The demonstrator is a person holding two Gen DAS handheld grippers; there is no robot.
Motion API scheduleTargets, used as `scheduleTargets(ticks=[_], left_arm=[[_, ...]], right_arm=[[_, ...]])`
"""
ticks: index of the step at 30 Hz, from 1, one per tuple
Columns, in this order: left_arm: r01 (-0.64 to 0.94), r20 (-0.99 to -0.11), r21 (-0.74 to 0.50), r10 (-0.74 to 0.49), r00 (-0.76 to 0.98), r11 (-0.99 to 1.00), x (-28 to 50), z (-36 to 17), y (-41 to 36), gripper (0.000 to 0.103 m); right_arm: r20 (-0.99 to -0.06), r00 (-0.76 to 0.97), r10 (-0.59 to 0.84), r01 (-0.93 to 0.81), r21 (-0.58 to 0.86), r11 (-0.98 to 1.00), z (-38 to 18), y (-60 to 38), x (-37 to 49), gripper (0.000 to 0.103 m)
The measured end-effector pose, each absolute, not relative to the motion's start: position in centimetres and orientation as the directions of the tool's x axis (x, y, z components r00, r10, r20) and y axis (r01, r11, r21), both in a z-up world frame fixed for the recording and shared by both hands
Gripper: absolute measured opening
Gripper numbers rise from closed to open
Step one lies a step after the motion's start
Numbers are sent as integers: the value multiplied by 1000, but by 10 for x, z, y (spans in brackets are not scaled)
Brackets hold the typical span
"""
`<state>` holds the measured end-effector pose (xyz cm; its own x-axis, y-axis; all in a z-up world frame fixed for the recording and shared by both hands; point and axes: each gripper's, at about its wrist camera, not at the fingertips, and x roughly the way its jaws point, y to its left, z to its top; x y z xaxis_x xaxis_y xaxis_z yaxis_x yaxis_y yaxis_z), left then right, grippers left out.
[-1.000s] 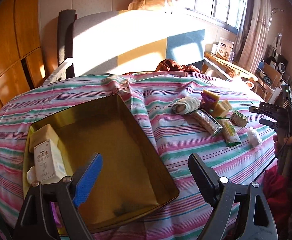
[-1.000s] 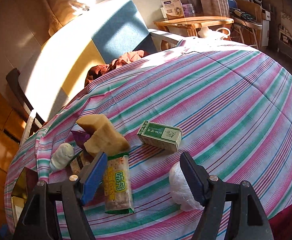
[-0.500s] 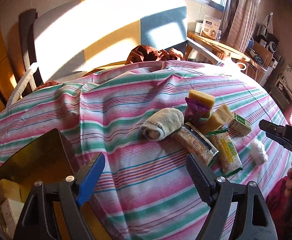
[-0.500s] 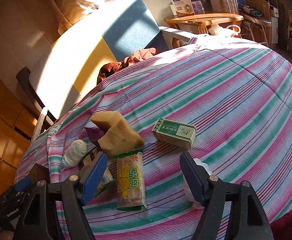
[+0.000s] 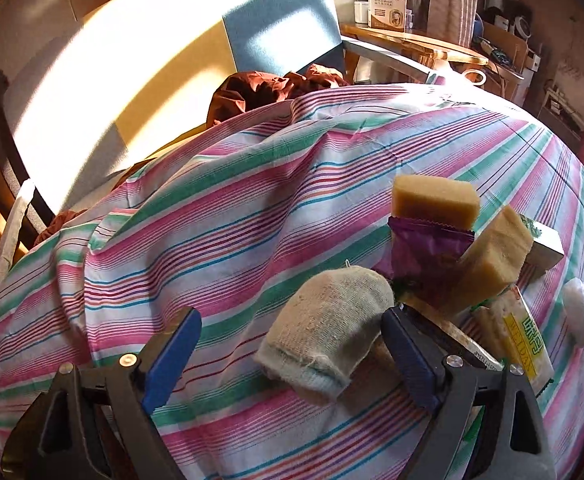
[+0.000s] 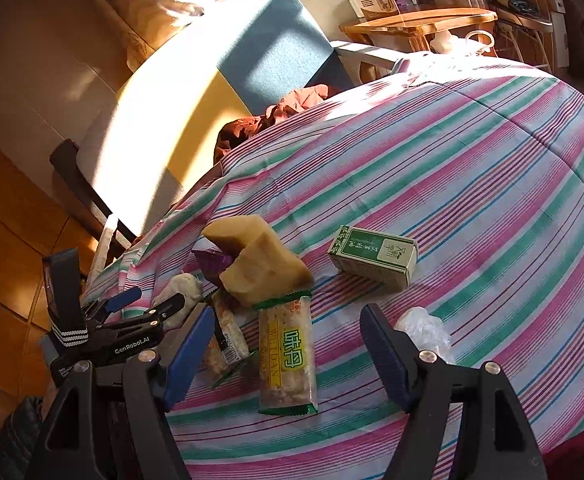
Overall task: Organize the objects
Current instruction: 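Grasp the beige rolled sock with the left tool, then lift the sock with the left tool while the right tool approaches the plastic bag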
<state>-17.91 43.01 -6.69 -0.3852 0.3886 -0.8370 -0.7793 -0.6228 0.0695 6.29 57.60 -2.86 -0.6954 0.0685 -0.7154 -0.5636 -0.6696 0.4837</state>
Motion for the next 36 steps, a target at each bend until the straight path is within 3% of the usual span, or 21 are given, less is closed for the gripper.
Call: scheduleTargets(ticks=[5, 7, 9, 15, 20, 28, 36], left_arm=[[-783, -850, -15, 420, -317, -622, -184, -78, 443, 88], [-785, -863, -84, 438, -251, -614, -184, -85, 446, 65], [-778, -866, -110, 444, -231, -618, -180, -88, 446, 56], [-736, -844, -132, 464, -268, -665, -157, -70, 412, 55], [-723, -819, -109, 474, -323, -682, -115, -46, 371, 55], [-743, -782, -129, 528, -331, -657, -36, -32, 322, 55], [-738, -755, -164, 565, -333, -654, -5, -20, 285, 55]], right_arm=[[-703, -708, 69, -569, 510, -646, -29, 581, 68, 76], [-694, -715, 81, -581, 527, -621, -29, 586, 73, 76], [-682, -724, 102, -600, 549, -582, -29, 595, 82, 76], [-655, -732, 188, -669, 638, -382, -38, 632, 120, 76], [-665, -728, 167, -678, 662, -318, -48, 640, 124, 76], [-785, -605, 135, -770, 533, -351, -64, 639, 110, 76], [-869, -481, 115, -814, 394, -427, -77, 629, 91, 75]])
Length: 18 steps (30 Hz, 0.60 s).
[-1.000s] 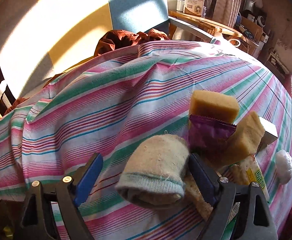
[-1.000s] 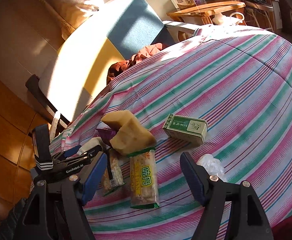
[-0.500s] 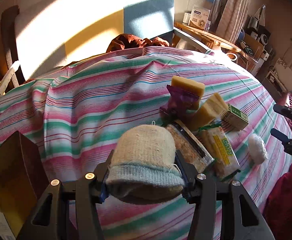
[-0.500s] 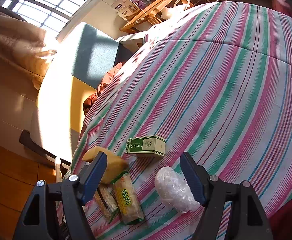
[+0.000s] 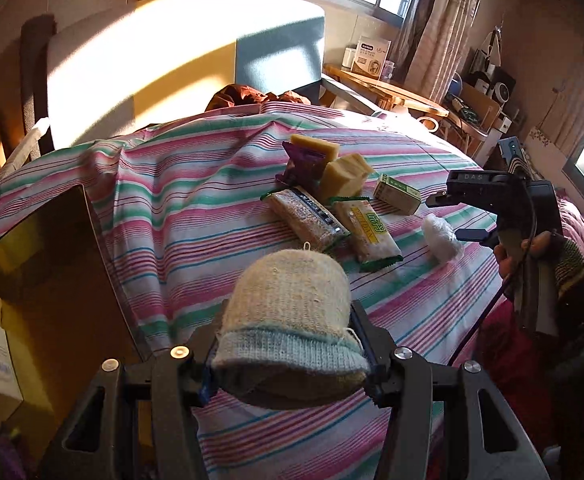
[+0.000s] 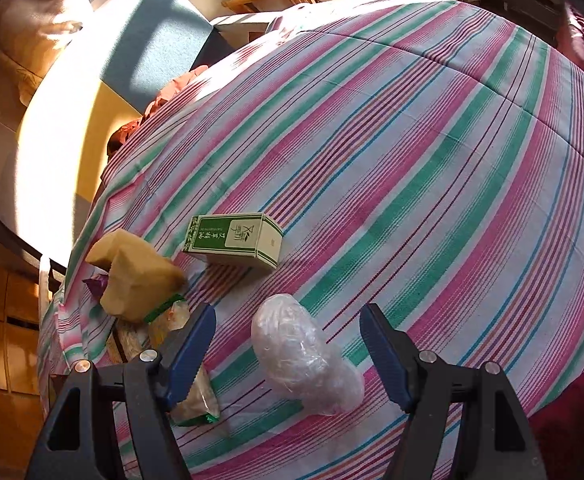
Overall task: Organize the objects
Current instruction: 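Lift the sock with the left tool while the right tool approaches the plastic bag, then lower the sock into the gold tray with the left tool while the right tool grasps the plastic bundle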
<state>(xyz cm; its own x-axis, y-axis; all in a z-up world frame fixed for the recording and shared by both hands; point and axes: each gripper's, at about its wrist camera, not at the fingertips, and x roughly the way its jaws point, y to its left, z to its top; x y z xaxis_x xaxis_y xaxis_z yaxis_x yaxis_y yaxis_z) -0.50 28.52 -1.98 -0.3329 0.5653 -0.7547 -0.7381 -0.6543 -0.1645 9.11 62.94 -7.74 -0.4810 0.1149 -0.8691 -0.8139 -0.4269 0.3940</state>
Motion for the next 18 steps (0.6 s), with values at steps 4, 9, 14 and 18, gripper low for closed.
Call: scheduleTargets(ticks=[4, 9, 14, 18], left_arm=[[-717, -742, -180, 572, -351, -674, -4, -15, 261, 55], [-660, -723, -208, 568, -393, -721, -7, -10, 222, 55], [-559, -699, -238, 540, -469, -794, -15, -1, 156, 55], [-432, -698, -247, 469, -541, -867, -26, -3, 91, 55]], right_arm=[[-904, -415, 108, -832, 328, -448, -85, 627, 85, 71], [-950, -280, 140, -844, 174, -508, -96, 617, 72, 42], [-956, -215, 197, -820, 67, -569, -97, 606, 62, 38], [-956, -209, 206, -812, 52, -582, -100, 604, 63, 38]])
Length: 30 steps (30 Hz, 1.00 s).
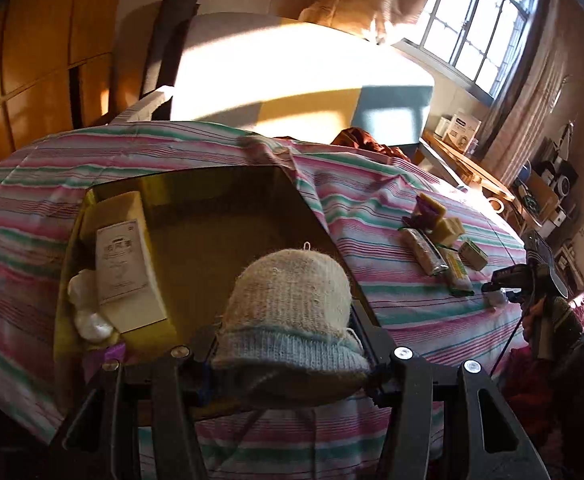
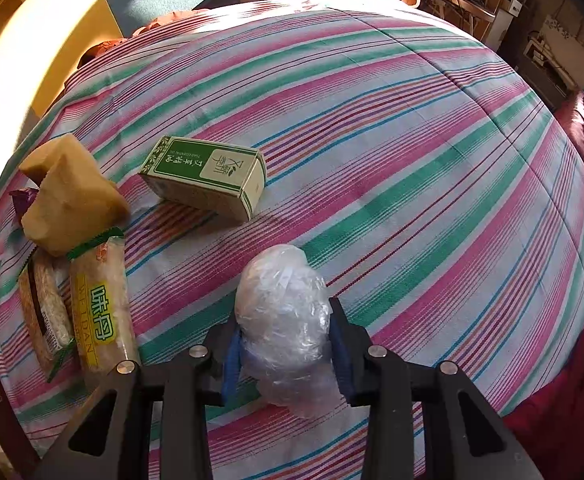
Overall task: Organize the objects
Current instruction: 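Lower the sock into the gold tray with the left tool while the right tool grasps the plastic bundle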
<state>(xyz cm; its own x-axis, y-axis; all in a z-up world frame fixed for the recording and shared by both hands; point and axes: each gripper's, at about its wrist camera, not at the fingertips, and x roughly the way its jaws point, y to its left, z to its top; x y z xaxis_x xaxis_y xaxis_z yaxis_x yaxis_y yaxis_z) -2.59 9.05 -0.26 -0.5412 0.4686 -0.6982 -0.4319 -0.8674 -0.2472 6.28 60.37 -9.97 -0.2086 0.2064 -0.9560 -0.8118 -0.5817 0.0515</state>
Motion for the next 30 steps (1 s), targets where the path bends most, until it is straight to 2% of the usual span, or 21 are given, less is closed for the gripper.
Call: scheduleTargets(ticks=[4, 8, 18, 21, 24, 26, 30], left_arm=[[-297, -708, -268, 396, -585, -917, -33, -11, 30, 55], [-227, -714, -283, 363, -598, -932, -31, -19, -6, 55], [-246, -727, -312, 398, -560, -918, -40, -38, 12, 55], [-244, -757, -288, 376, -535, -926, -50, -52, 23, 56], [-218, -796, -233, 315, -517, -948, -59, -67, 28, 62], [-220, -787, -245, 326, -524, -944, -56, -67, 26, 63], [-233, -772, -136, 250, -584, -963, -47, -61, 26, 64]], right_arm=[[-954, -197, 225, -803, 26, -595, -101, 600, 64, 38], [-952, -194, 237, -798, 13, -603, -102, 598, 66, 38], [-942, -171, 289, -758, -62, -649, -103, 590, 66, 36], [-941, -167, 296, -754, -72, -653, -102, 592, 58, 36], [-940, -167, 296, -754, -72, -653, -102, 591, 60, 36], [-940, -167, 296, -754, -71, -653, -102, 591, 59, 36], [-940, -166, 299, -751, -76, -656, -102, 589, 65, 36]])
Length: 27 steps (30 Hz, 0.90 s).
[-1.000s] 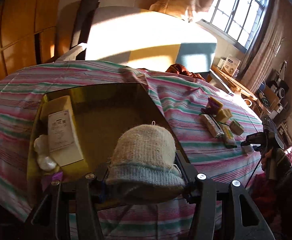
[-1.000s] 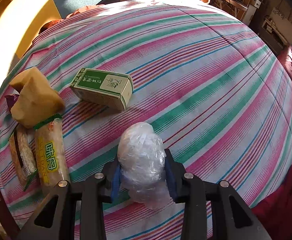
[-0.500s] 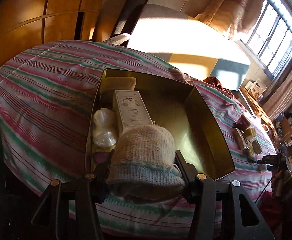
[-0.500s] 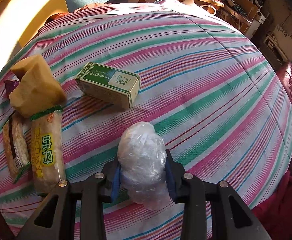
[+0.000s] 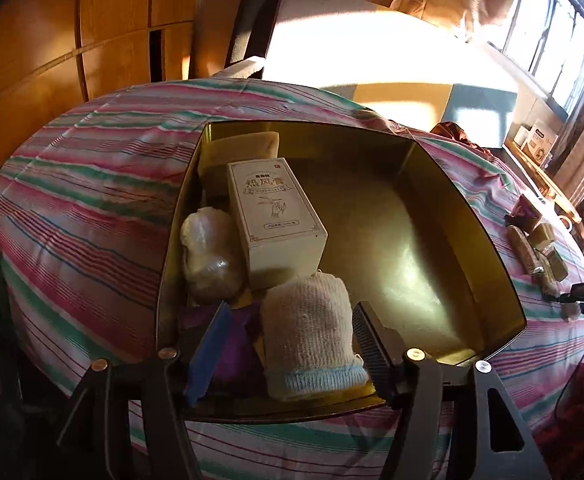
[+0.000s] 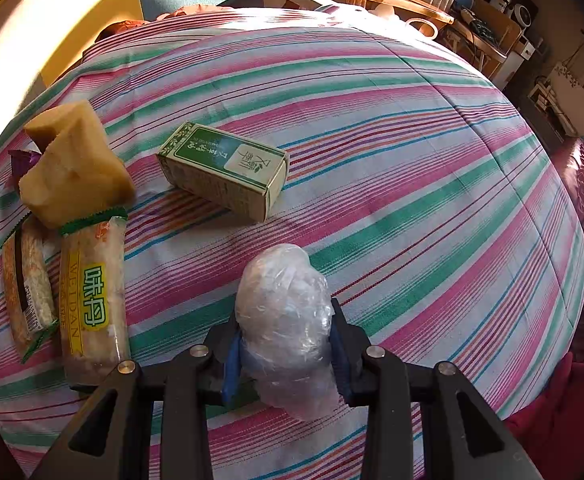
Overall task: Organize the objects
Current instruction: 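Lower the sock into the gold tray with the left tool while the right tool grasps the plastic bundle, then carry the plastic bundle into the gold tray and open the right tool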
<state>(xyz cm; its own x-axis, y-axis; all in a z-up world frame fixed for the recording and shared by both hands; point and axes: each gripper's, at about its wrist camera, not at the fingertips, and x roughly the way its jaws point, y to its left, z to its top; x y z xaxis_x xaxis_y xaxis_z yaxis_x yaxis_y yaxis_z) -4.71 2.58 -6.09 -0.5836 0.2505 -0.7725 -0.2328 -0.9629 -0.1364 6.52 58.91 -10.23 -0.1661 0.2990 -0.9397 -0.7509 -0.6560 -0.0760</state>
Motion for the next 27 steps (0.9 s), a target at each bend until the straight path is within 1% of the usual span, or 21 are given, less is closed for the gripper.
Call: scheduleTargets(ticks=[7, 11, 15, 19, 23, 27], left_arm=[[-198, -783, -92, 194, -591, -976, -44, -63, 21, 63], [-189, -776, -98, 194, -601, -977, -40, -58, 17, 62], [-197, -753, -107, 209, -624, -974, -32, -48, 16, 63], [-208, -732, -109, 220, -645, -972, -28, -38, 17, 63], [-200, -721, -124, 227, -655, -972, -27, -31, 12, 64], [-179, -708, -144, 228, -668, -973, -27, -27, 4, 68]], right_arm=[[-939, -172, 298, -755, -69, -652, -97, 581, 52, 35], [-932, -191, 307, -772, -50, -634, -90, 580, 56, 34], [-893, -276, 356, -786, -3, -618, -69, 576, 64, 34], [-854, -354, 382, -765, 29, -643, -54, 568, 64, 34], [-826, -418, 378, -714, 41, -699, -41, 554, 58, 34], [-799, -494, 343, -635, 62, -770, -20, 511, 50, 34]])
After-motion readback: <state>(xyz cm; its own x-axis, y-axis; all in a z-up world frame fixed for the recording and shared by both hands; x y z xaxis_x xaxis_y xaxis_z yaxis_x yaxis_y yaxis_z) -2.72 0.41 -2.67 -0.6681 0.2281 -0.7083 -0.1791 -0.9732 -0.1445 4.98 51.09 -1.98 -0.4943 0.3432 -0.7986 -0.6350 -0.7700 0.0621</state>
